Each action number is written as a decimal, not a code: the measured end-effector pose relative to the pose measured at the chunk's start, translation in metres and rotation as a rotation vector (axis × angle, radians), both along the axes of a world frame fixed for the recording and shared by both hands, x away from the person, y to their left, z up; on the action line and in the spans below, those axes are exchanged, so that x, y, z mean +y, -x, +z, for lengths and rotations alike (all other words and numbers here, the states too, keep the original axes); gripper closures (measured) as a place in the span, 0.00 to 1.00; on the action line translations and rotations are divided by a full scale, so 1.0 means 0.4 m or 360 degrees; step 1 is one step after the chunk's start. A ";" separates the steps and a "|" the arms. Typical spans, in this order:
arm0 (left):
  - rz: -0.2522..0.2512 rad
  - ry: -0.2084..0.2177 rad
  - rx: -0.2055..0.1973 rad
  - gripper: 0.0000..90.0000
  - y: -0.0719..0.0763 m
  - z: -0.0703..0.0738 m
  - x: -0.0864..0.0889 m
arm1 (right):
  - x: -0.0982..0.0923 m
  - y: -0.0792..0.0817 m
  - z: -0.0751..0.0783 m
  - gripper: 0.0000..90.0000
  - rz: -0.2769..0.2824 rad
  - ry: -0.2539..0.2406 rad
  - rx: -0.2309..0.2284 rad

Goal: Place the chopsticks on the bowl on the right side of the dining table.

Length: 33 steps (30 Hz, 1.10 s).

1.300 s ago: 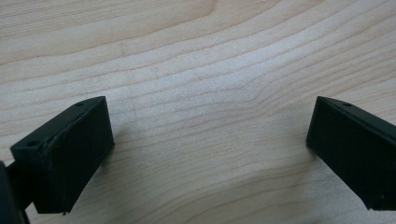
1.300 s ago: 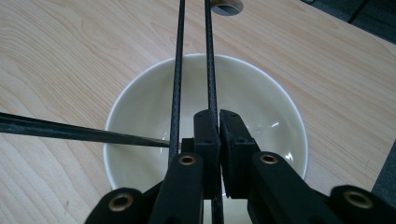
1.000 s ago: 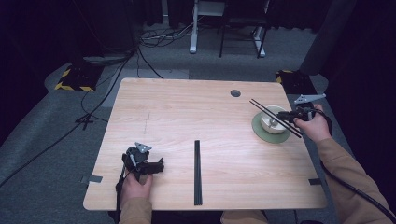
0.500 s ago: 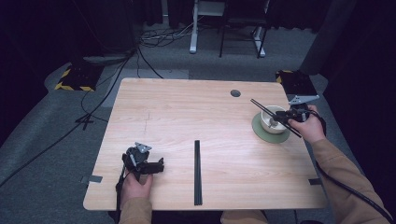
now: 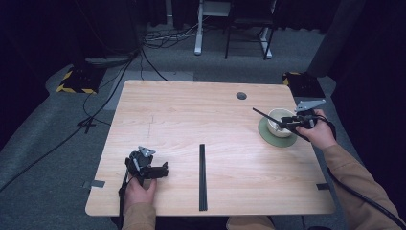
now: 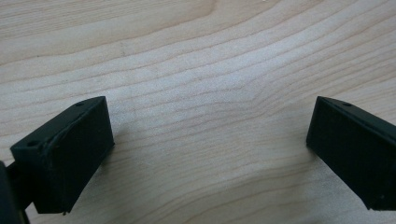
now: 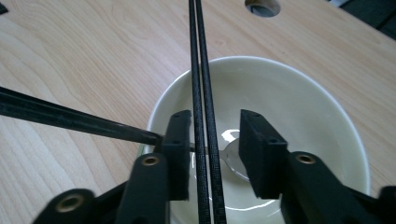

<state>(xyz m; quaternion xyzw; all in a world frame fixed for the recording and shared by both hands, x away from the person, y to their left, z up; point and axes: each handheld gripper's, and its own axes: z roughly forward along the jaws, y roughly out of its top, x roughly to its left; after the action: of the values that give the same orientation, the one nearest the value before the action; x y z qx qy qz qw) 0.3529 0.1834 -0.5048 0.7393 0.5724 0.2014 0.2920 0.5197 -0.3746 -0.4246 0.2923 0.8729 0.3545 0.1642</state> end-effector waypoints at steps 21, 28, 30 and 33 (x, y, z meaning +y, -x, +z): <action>0.0001 -0.0001 0.0000 0.01 0.000 0.000 0.000 | -0.131 0.162 -0.017 0.49 -0.0293 0.0027 -0.0201; 0.0001 -0.0001 0.0000 0.01 0.000 0.000 0.000 | -0.154 0.143 -0.026 0.50 -0.0360 0.0043 -0.0207; 0.0003 -0.0007 0.0003 0.01 0.000 0.001 0.000 | -0.159 0.135 -0.027 0.50 -0.0375 0.0065 -0.0206; 0.0003 -0.0006 0.0003 0.01 0.000 0.001 0.000 | -0.163 0.124 -0.029 0.50 -0.0400 0.0069 -0.0217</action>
<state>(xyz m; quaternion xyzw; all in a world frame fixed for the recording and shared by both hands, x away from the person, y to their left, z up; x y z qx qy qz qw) 0.3530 0.1834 -0.5045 0.7395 0.5730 0.2021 0.2897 0.4700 -0.4398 -0.4360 0.3709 0.8238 0.3312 0.2723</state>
